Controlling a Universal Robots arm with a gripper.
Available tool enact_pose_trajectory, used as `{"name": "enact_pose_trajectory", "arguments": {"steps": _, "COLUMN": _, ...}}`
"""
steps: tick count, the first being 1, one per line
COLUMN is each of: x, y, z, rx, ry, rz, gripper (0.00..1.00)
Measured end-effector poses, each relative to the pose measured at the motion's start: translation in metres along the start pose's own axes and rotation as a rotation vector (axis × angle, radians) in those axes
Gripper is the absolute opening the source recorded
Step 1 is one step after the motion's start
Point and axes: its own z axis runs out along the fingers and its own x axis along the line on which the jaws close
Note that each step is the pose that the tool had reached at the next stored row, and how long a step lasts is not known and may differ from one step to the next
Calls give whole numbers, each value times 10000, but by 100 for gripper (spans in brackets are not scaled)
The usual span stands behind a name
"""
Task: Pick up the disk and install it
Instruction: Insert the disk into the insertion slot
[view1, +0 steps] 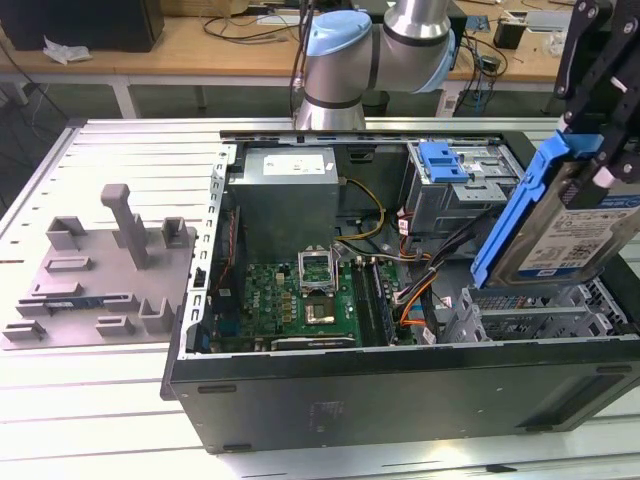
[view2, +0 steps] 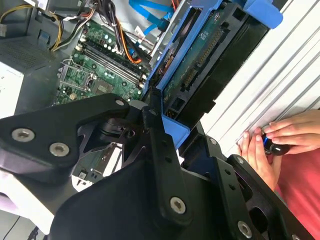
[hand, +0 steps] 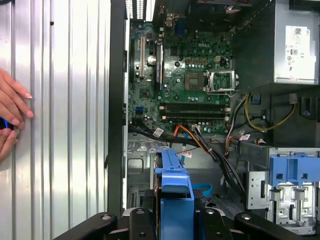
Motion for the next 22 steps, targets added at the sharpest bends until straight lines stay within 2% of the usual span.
{"name": "enact_pose_trajectory", "arguments": {"steps": 5, "x": 2, "y": -68, "z": 11, "rx": 1, "ry": 2, "rz": 14, "gripper": 37}}
{"name": "enact_pose_trajectory", "arguments": {"steps": 22, "x": 1, "y": -71, "z": 29, "rx": 9, "ry": 1, "rz": 120, "gripper": 37}}
